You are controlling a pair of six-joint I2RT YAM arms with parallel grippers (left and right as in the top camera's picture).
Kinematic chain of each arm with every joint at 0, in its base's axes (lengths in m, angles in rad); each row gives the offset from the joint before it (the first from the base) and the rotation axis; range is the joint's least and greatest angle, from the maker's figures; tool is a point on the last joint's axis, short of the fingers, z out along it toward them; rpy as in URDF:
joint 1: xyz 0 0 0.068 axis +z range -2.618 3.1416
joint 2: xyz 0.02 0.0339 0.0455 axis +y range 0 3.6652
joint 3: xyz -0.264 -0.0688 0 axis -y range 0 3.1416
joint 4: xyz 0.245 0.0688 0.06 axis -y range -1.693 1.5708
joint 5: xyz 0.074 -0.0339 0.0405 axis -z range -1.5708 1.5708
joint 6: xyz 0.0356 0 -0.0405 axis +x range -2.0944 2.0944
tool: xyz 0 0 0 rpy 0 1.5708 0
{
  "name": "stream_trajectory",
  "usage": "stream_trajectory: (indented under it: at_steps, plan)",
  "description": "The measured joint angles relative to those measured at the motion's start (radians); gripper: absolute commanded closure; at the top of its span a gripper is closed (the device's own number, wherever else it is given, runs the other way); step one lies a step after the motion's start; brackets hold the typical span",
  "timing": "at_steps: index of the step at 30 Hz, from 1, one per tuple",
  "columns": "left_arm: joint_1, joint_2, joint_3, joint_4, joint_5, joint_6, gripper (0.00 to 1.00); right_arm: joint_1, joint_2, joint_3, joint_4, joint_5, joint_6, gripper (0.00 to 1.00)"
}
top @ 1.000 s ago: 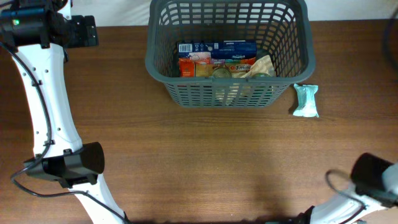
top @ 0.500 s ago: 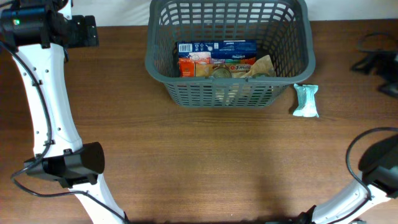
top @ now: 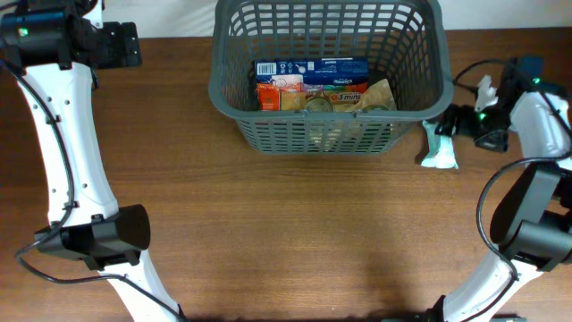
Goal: Pack container
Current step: 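Move the right gripper to the green snack packet and grasp it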
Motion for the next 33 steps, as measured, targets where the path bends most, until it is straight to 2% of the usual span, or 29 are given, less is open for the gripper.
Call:
stream_trajectory:
  at_steps: [10, 24, 27, 30, 33]
  plan:
    - [0.000, 0.000, 0.000, 0.000, 0.000, 0.000, 0.01, 0.004, 0.000, -0.190, 0.137, 0.029, 0.025, 0.05]
    - [0.000, 0.000, 0.000, 0.000, 0.000, 0.000, 0.01, 0.010, 0.000, -0.199, 0.307, 0.027, 0.068, 0.04]
    - [0.000, 0.000, 0.000, 0.000, 0.000, 0.000, 0.01, 0.011, 0.000, -0.199, 0.325, 0.021, 0.070, 0.13]
    - [0.000, 0.000, 0.000, 0.000, 0.000, 0.000, 0.01, 0.017, 0.000, -0.199, 0.333, 0.016, 0.074, 0.14]
    - [0.000, 0.000, 0.000, 0.000, 0.000, 0.000, 0.01, 0.025, 0.009, -0.199, 0.324, 0.016, 0.077, 0.24]
